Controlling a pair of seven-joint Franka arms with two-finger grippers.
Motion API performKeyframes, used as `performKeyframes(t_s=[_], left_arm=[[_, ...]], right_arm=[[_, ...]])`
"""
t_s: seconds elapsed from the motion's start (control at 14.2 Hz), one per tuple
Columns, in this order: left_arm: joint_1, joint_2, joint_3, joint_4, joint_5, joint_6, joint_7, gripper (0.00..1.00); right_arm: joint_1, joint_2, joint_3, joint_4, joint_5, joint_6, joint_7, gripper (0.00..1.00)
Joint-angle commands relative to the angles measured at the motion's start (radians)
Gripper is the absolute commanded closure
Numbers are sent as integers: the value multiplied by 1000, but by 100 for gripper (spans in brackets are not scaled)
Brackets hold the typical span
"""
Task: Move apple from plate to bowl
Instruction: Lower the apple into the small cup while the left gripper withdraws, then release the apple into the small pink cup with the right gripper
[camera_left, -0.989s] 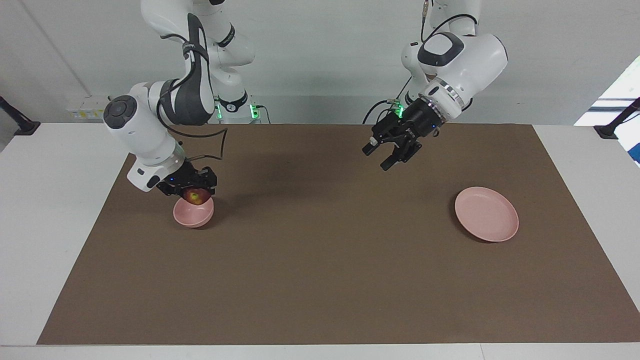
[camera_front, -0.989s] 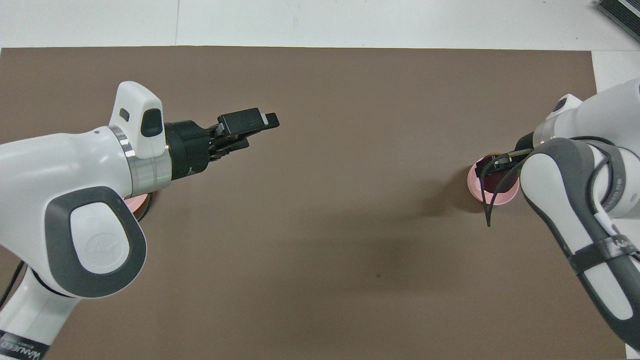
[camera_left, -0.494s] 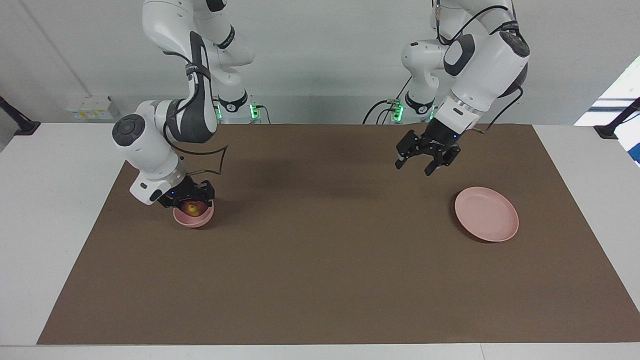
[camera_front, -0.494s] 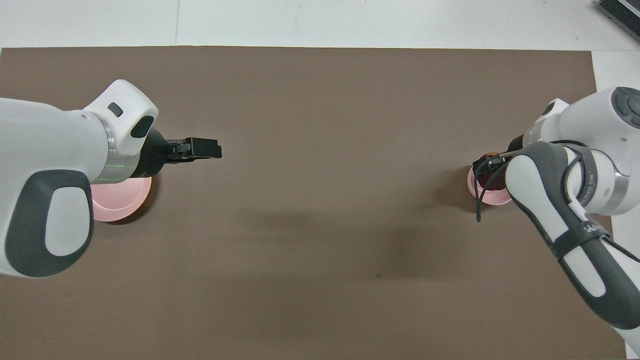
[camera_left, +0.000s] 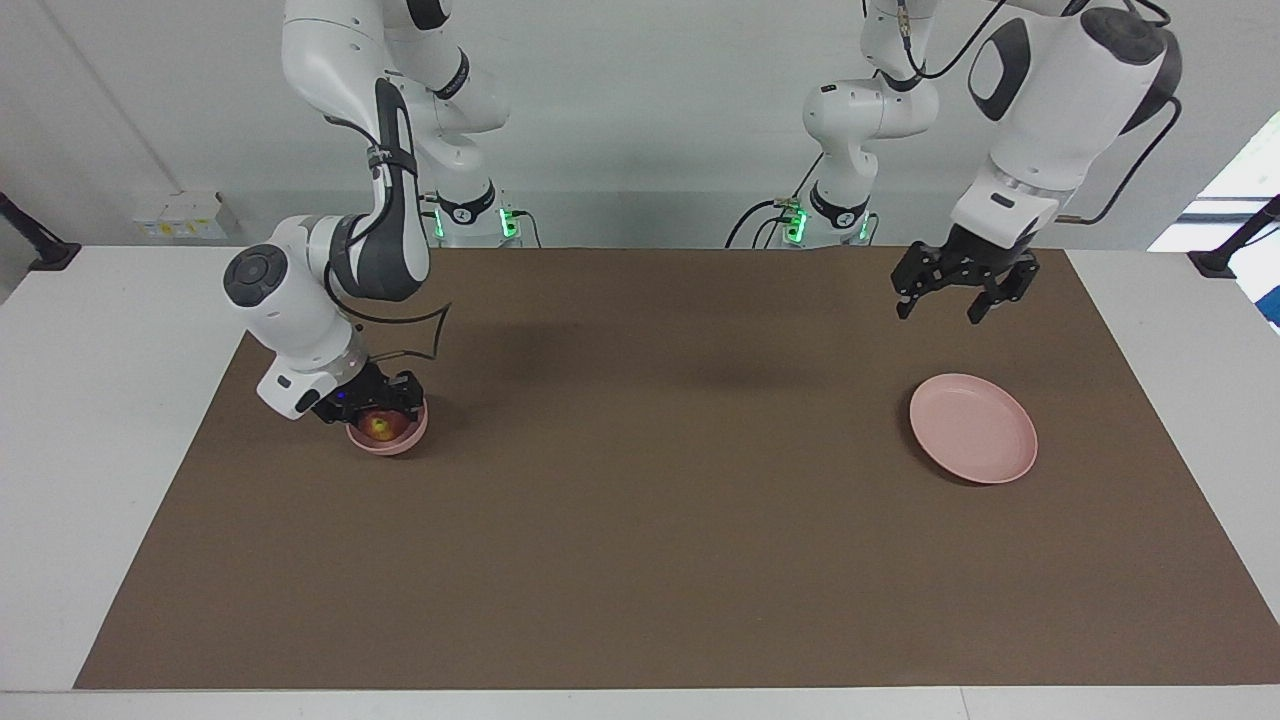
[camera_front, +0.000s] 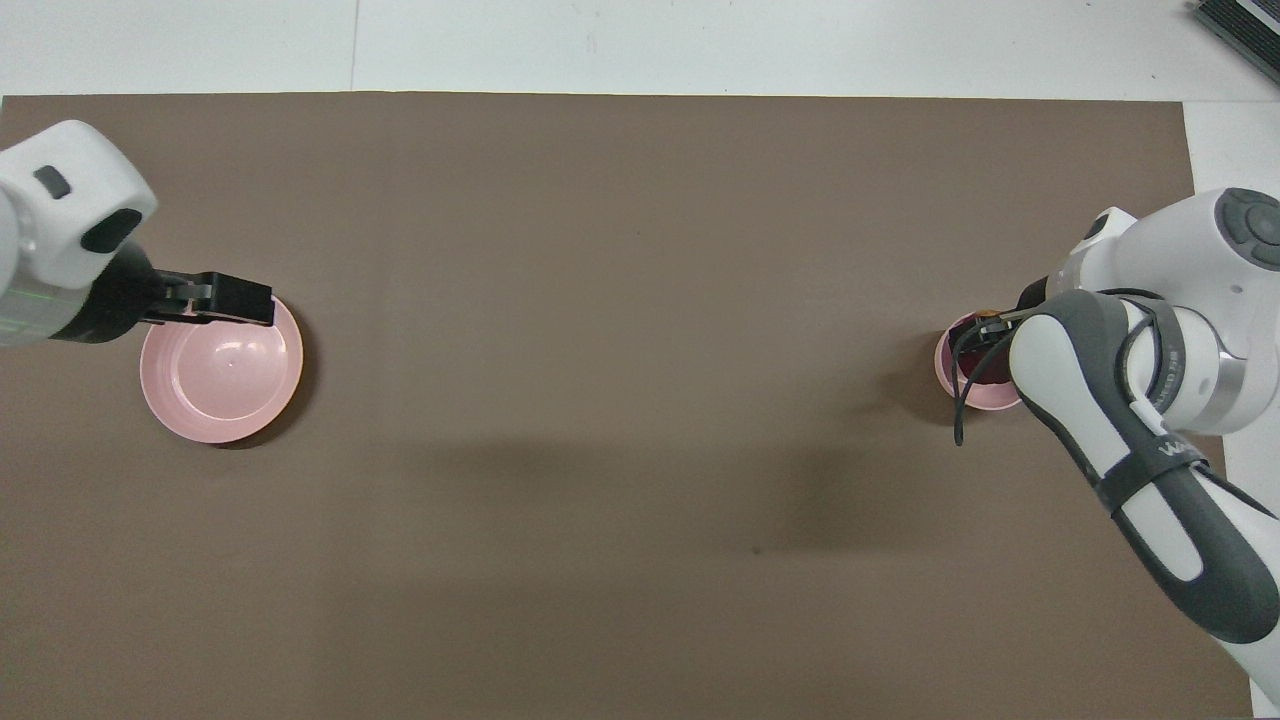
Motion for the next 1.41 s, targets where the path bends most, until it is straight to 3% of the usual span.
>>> performKeyframes(t_s=[0.0,0.28,0.57,0.78,1.06,1.34], left_arm=[[-11,16,21,141,27,-169,47,0],[-32,11,101,241,22,-370,96,0],[-49,6,138,261,24,-412,99,0],[-45,3,143,261,24,-420,99,0],[-45,9,132,261,25,-424,98,0],[-42,32,124,281,48,-430,98,0]], right_arm=[[-15,1,9,-17,-23,25,-25,100],[-24,2,9,-25,-23,30,-45,99],[-25,13,9,-25,-23,30,-47,88],[-24,15,9,-25,-23,30,-39,68],[-24,22,9,-25,-23,28,-33,52],[-24,22,9,-25,-23,28,-27,30]])
